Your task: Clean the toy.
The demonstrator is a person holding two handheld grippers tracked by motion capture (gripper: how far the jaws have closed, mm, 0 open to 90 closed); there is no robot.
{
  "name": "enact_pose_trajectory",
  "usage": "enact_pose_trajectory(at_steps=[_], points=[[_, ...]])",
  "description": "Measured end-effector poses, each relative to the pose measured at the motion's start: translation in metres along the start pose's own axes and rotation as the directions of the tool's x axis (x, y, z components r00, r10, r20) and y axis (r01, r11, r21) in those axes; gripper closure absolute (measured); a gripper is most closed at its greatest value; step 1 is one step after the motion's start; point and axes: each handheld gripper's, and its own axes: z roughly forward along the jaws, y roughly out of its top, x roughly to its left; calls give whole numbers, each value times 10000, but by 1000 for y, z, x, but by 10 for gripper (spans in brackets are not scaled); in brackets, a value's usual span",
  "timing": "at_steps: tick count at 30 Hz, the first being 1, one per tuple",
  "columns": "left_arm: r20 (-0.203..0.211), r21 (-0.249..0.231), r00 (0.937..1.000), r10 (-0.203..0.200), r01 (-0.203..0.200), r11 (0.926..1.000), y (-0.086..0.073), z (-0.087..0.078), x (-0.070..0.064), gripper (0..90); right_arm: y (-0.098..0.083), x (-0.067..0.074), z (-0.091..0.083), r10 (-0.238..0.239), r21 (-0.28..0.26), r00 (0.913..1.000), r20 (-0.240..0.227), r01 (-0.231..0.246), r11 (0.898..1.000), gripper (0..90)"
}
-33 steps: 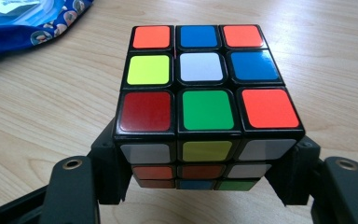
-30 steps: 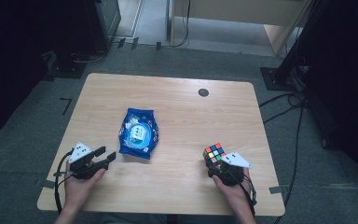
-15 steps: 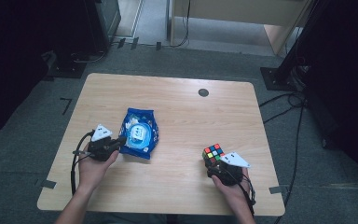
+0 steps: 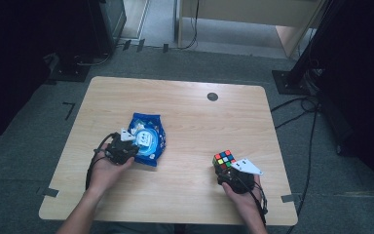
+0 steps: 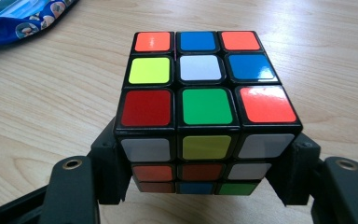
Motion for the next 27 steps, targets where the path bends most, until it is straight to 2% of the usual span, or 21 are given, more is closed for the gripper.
enact_pose_trajectory(at_steps=[3,6,9,11,12,13,14,15,17,18,19,20,21,25,27], points=[[-50,-293,9999,-124,122,9995,4,-1,1,786,0,0,0,13,-20,10000,26,-13,10000,345],[142,-386,9995,-268,274,9989,7,1,3,755,0,-1,0,26,-9,10000,35,-26,10000,345],[732,-475,9962,-476,511,9976,9,5,6,732,0,-1,-1,92,18,10000,36,-92,10000,345],[784,-558,9952,-583,628,9965,10,6,8,714,0,-1,-1,101,8,9999,37,-101,9999,345],[1034,-754,9903,-928,1009,9920,10,8,12,713,0,-1,-1,86,-22,10000,45,-86,10000,345],[1034,-754,9903,-928,1009,9920,10,8,12,710,0,-1,-1,81,-27,10000,53,-80,10000,345],[847,-903,9893,-1184,1260,9879,10,8,15,702,0,-1,-1,65,-32,10000,64,-65,10000,345],[843,-946,9884,-1262,1340,9865,9,5,16,692,0,-1,-1,50,-39,10000,77,-49,10000,345],[795,-1029,9889,-1253,1331,9857,7,-1,17,682,0,-2,-2,34,-69,9999,100,-33,10000,345],[634,-924,9915,-1134,1190,9886,6,-3,17,691,-1,-3,-3,35,-82,9999,108,-34,10000,345],[634,-924,9915,-1134,1190,9886,6,-3,17,715,-1,-3,-3,35,-82,9999,108,-34,10000,345],[375,-685,9962,-780,805,9944,5,-4,16,753,-1,-4,-2,77,-57,9999,116,-76,10000,345],[368,-507,9972,-653,672,9965,4,-4,15,794,-1,-4,-2,96,-38,9999,136,-96,9999,345],[264,-5,9984,-492,492,9988,5,2,15,890,-1,-4,-2,108,-17,9998,142,-108,9999,345],[248,53,9986,-470,469,9989,6,3,15,900,-1,-3,-2,60,-49,9999,128,-59,10000,345]])
